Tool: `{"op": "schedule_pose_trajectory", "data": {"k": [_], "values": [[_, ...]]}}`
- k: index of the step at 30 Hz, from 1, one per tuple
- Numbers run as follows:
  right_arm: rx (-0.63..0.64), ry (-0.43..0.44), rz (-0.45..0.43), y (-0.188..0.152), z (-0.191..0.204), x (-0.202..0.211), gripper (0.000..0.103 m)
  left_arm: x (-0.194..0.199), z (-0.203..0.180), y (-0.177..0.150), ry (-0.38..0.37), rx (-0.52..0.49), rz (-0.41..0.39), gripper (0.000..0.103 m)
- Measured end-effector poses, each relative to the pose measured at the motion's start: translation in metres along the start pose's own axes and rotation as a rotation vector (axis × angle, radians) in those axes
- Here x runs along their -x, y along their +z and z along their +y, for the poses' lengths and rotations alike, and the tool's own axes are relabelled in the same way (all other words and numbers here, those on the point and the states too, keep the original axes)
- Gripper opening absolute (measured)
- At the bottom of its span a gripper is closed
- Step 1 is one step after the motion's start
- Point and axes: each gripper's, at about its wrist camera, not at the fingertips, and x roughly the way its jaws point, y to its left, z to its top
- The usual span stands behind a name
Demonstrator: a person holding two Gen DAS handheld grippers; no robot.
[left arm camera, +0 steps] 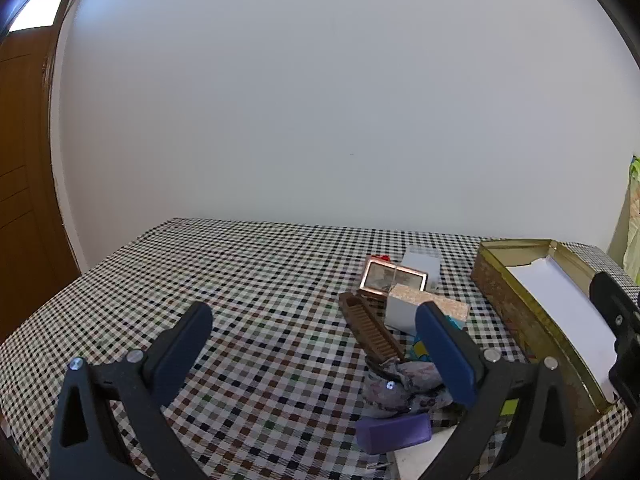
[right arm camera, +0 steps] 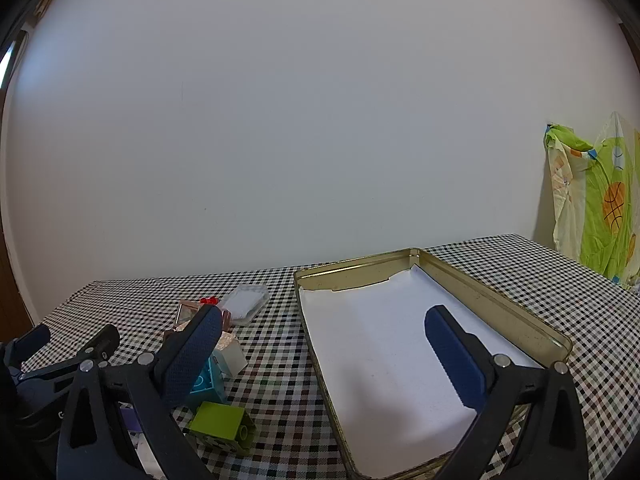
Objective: Organize rigid objects
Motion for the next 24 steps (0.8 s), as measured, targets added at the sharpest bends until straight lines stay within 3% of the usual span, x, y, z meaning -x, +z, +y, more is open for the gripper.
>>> {"op": "schedule_pose_trajectory", "data": {"k": [24], "values": [[-0.001, 0.006, 0.012, -0.0018, 0.0032, -0.0019, 0.102, 0.0003, -0.0004, -0.0002, -0.017, 0.001, 0.011, 0.103]]}}
